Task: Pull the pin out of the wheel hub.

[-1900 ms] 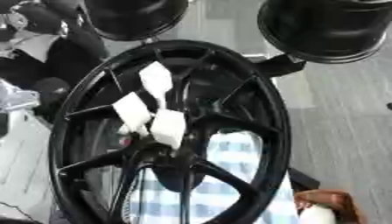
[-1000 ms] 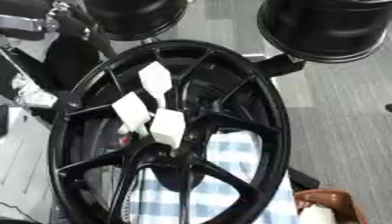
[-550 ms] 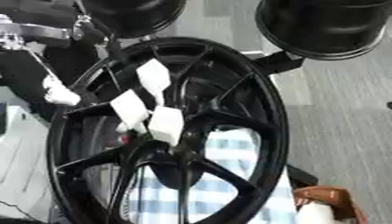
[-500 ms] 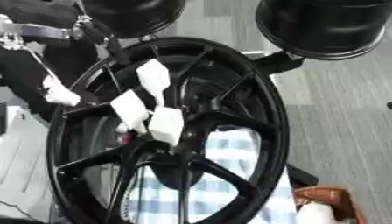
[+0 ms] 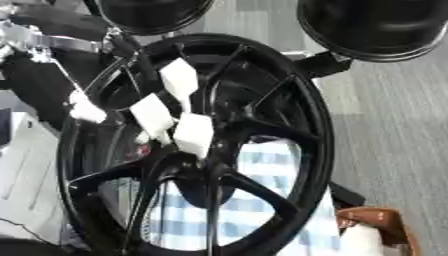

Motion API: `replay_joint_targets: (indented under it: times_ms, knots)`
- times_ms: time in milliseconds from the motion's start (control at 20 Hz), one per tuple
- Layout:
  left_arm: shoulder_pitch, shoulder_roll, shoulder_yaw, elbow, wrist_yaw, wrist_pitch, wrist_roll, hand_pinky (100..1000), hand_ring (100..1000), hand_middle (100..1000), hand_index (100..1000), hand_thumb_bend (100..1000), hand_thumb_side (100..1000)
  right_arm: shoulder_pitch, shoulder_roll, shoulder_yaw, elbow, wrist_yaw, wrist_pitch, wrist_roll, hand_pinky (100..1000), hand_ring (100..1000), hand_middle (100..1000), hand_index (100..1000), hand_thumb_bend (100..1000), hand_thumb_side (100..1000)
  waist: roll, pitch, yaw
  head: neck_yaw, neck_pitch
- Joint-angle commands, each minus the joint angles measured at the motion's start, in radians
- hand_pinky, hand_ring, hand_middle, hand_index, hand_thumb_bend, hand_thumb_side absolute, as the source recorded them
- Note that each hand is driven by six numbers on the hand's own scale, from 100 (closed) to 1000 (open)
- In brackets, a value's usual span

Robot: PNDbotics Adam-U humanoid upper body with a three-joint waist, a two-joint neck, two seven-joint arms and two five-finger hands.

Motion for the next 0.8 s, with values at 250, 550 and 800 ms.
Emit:
replay_joint_targets:
  times_ms: [250, 550, 800]
  knots:
    - [-0.026, 0.0, -0.017, 0.019, -0.011, -0.19, -0.159, 900, 796, 753, 861, 436, 500, -0.009, -0.001, 0.0, -0.018, -0.01, 0.005, -0.002, 774, 643, 493, 662, 100, 672, -0.002, -0.021, -0.004, 0.013, 0.005]
    - [-0.035, -0.016, -0.039, 0.029, -0.008, -0.207, -0.159, 897, 786, 733, 849, 427, 484, -0.008, 0.003, 0.0, -0.018, -0.013, 0.009, -0.003, 773, 640, 491, 661, 100, 674, -0.002, -0.022, -0.007, 0.022, 0.005]
    - [-0.039, -0.027, -0.051, 0.04, -0.008, -0.216, -0.159, 891, 772, 704, 837, 404, 452, -0.009, 0.005, 0.0, -0.018, -0.016, 0.01, -0.005, 773, 640, 491, 660, 100, 676, -0.003, -0.02, -0.008, 0.024, 0.005]
